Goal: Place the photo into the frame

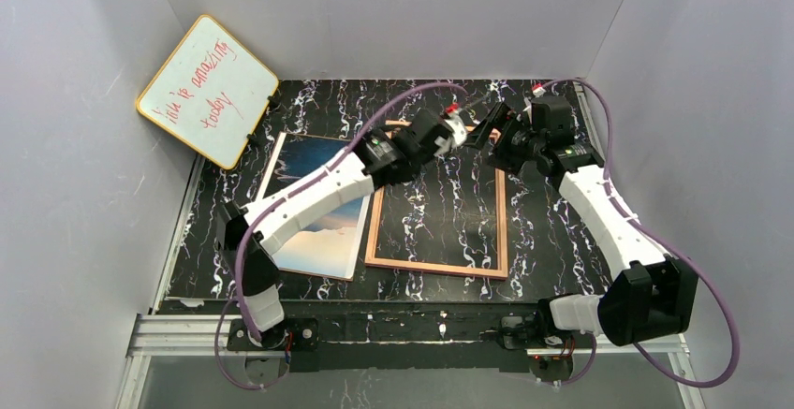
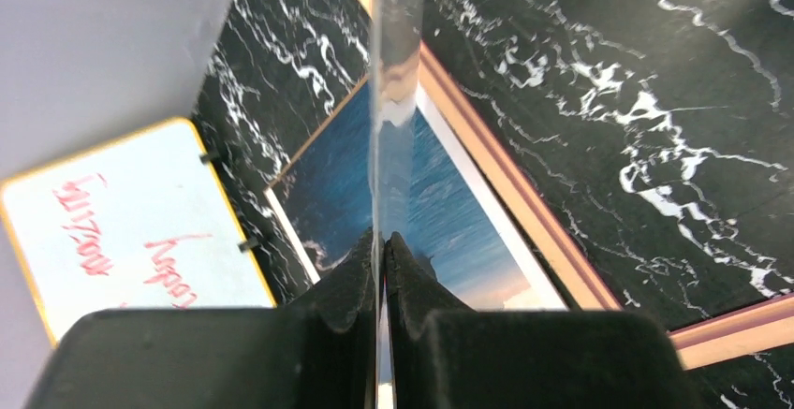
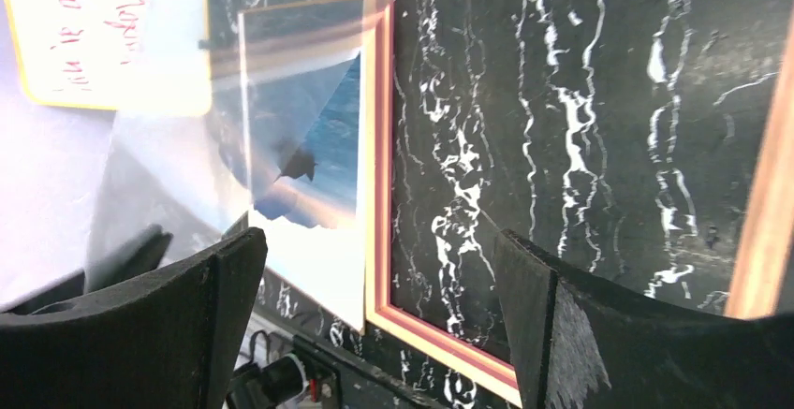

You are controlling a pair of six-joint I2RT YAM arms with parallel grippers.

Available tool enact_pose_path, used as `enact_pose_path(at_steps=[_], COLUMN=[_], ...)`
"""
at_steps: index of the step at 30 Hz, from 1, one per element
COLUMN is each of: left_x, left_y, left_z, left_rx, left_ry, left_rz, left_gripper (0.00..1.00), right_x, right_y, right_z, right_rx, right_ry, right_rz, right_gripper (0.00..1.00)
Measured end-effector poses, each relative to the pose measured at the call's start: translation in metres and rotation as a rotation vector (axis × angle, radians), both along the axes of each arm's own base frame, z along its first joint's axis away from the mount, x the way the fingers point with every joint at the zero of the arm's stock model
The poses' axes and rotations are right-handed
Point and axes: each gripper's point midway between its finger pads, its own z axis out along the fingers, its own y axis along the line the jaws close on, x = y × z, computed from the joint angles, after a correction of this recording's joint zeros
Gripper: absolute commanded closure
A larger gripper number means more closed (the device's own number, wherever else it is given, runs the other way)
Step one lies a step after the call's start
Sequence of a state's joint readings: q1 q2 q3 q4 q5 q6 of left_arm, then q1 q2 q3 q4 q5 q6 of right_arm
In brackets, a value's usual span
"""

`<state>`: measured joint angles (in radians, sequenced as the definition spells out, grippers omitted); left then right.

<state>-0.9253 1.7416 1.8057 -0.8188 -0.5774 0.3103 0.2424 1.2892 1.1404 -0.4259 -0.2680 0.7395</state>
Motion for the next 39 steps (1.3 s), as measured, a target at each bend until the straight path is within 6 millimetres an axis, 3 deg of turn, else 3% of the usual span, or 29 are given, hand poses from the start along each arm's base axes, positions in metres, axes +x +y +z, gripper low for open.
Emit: enact_pose_path(at_steps=[4, 6, 13, 21, 26, 28, 29, 39], left_x=[-0.019, -0.027, -0.047, -0.075, -0.092, -0.096, -0.098, -0.118], left_y=[-0.034, -0.042, -0.05, -0.064, -0.07, -0.073, -0.074, -0.085], left_z=[-0.001, -0.012, -0.063, -0.108, -0.125, -0.132, -0.135, -0.147], left_rx=[0.025, 0.027, 0.013, -0.061, -0.098, -0.107, -0.107, -0.162], left_ry=[-0.079, -0.073, 0.08, 0.278, 0.376, 0.409, 0.424, 0.566], left_rz=[-0.077, -0.097, -0.092, -0.079, -0.085, -0.082, -0.081, -0.113], left_gripper=[1.0, 1.0, 0.92, 0.78, 0.63, 0.49, 0.41, 0.09], right_x=[-0.007, -0.012, -0.046, -0.054, -0.056, -0.057, -0.058, -0.079], right_y=[0.013, 0.016, 0.012, 0.003, 0.005, 0.004, 0.004, -0.003], right_z=[-0.009, -0.017, -0.036, -0.058, -0.064, -0.071, -0.075, -0.129], right_rx=[0.091, 0.121, 0.228, 0.277, 0.299, 0.303, 0.304, 0.268], right_ry=[0.046, 0.081, 0.143, 0.211, 0.231, 0.238, 0.247, 0.338], right_rz=[0.026, 0.024, -0.052, -0.167, -0.18, -0.186, -0.193, -0.232], right_gripper=[0.01, 0.01, 0.02, 0.08, 0.12, 0.14, 0.14, 0.15])
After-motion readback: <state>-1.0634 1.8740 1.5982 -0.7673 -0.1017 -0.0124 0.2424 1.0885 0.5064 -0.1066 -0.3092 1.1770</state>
